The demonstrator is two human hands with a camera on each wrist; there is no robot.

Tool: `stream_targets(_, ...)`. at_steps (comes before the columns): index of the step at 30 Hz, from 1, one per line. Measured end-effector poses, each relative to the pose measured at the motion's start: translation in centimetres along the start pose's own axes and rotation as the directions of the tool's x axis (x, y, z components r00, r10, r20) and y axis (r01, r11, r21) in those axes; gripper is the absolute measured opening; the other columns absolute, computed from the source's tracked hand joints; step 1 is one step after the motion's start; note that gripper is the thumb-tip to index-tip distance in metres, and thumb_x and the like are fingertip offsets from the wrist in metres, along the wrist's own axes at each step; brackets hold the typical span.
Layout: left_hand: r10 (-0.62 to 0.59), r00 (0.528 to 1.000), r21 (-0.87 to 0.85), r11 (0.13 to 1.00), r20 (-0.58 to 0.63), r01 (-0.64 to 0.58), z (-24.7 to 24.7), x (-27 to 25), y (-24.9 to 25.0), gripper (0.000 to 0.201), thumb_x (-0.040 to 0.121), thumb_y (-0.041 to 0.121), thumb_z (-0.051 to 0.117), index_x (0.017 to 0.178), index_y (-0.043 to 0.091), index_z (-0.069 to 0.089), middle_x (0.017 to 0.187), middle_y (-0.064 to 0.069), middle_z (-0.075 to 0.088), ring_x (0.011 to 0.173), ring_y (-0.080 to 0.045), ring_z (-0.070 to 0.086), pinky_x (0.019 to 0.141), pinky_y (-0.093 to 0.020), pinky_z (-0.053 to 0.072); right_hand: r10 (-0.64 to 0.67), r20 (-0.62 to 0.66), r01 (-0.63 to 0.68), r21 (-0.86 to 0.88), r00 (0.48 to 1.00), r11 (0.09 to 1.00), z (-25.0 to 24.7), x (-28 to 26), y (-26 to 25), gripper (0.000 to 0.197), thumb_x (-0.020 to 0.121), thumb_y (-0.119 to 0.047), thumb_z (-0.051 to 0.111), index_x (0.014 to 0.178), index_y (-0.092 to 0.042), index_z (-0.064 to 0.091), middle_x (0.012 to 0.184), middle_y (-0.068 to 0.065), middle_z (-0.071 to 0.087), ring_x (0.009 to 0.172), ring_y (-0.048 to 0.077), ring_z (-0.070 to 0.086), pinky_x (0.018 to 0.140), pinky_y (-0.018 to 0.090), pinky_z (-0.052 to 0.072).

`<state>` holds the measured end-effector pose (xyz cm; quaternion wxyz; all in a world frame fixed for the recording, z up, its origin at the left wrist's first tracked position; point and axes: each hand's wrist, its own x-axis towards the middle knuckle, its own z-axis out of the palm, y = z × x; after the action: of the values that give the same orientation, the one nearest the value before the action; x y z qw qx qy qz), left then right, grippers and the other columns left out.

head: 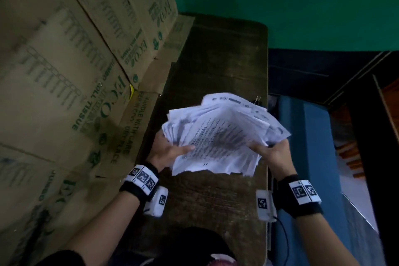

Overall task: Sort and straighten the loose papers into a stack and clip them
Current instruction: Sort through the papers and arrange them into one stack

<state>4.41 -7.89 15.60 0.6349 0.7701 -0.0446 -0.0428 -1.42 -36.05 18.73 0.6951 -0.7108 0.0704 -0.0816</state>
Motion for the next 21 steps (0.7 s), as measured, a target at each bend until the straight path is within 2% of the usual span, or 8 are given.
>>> stream_targets(3,0.017,0.998,0.032,0.999,0.052,-0.019,-1.0,0.1,-0.1,0.066,0.053,0.027,0.093,0.111,0.022,0.061,0.107,0.009,0.068,0.103,0.006,0.062,0.088,-0.014,0.049,-0.015,0.056,0.015,-0.007,0.998,1.0,-1.4,0.5,1.3,0.048,0.071,-0.006,0.083,0.115,-0.004,0.064,0.109,0.006,0.073,0.101,0.022,0.07,0.083,0.038,0.058)
stream_targets(5,-0.02,0.999,-0.014,1.0,0.045,0.02,-1.0,0.0,0.2,0.07,0.047,0.039,0.094,0.106,0.018,0.065,0.103,0.007,0.071,0.1,0.001,0.065,0.087,-0.021,0.053,-0.025,0.049,0.026,-0.016,0.998,1.0,-1.6,0.8,2.1,0.048,0.069,-0.011,0.086,0.113,-0.016,0.067,0.112,0.008,0.072,0.106,0.026,0.068,0.09,0.049,0.055)
stream_targets(7,-0.094,0.992,-0.107,0.989,0.086,0.103,0.3,0.1,0.9,0.057,0.058,0.023,0.092,0.107,0.01,0.067,0.105,0.003,0.073,0.1,-0.008,0.068,0.087,-0.03,0.057,0.002,0.014,-0.002,0.025,1.0,1.0,-0.7,1.0,2.3,0.046,0.07,-0.007,0.084,0.11,-0.022,0.067,0.11,0.003,0.073,0.104,0.022,0.069,0.09,0.049,0.055)
stream_targets(10,-0.206,0.975,-0.232,0.956,-0.087,0.181,1.8,0.6,1.5,0.04,0.068,0.002,0.083,0.102,0.012,0.066,0.093,0.007,0.071,0.087,-0.006,0.069,0.068,-0.013,0.055,0.019,-0.021,-0.017,0.098,1.0,0.995,1.2,1.4,1.0,0.041,0.074,-0.008,0.081,0.112,-0.015,0.068,0.109,0.002,0.073,0.103,0.021,0.069,0.091,0.049,0.055)
stream_targets(14,-0.166,0.985,-0.236,0.96,-0.043,0.152,0.0,1.5,1.6,0.059,0.054,0.024,0.092,0.106,0.011,0.07,0.105,-0.004,0.074,0.1,-0.024,0.07,0.086,-0.042,0.056,-0.05,-0.027,0.053,0.114,0.998,0.992,0.2,1.5,-1.2,0.038,0.069,-0.009,0.084,0.105,-0.013,0.07,0.103,0.004,0.075,0.097,0.022,0.072,0.084,0.04,0.059)
stream_targets(16,-0.098,0.991,-0.195,0.974,0.093,0.115,-1.0,1.6,2.2,0.065,0.053,0.024,0.092,0.112,0.02,0.066,0.111,-0.002,0.072,0.104,-0.019,0.068,0.087,-0.043,0.056,-0.098,0.07,0.097,0.017,0.993,0.995,-1.5,1.9,-0.5,0.059,0.065,-0.008,0.087,0.118,-0.012,0.063,0.113,0.007,0.072,0.106,0.023,0.068,0.09,0.041,0.056)
stream_targets(18,-0.036,0.977,-0.081,0.995,0.211,0.054,-1.4,1.8,2.3,0.082,0.052,0.035,0.092,0.123,0.018,0.055,0.13,-0.012,0.059,0.115,-0.009,0.06,0.101,-0.049,0.046,-0.076,0.175,0.089,-0.063,0.982,0.994,-2.6,2.2,0.8,0.08,0.063,-0.003,0.084,0.134,-0.012,0.049,0.123,0.009,0.066,0.114,0.024,0.063,0.096,0.04,0.052)
stream_targets(21,-0.032,0.962,0.004,0.999,0.27,0.032,-1.4,2.3,2.4,0.082,0.054,0.047,0.089,0.12,0.018,0.05,0.132,-0.011,0.057,0.109,0.009,0.058,0.108,-0.055,0.036,-0.057,0.18,0.08,-0.126,0.982,0.989,-3.4,2.5,1.8,0.086,0.059,-0.01,0.086,0.135,-0.014,0.046,0.125,0.0,0.064,0.113,0.013,0.063,0.094,0.027,0.051)
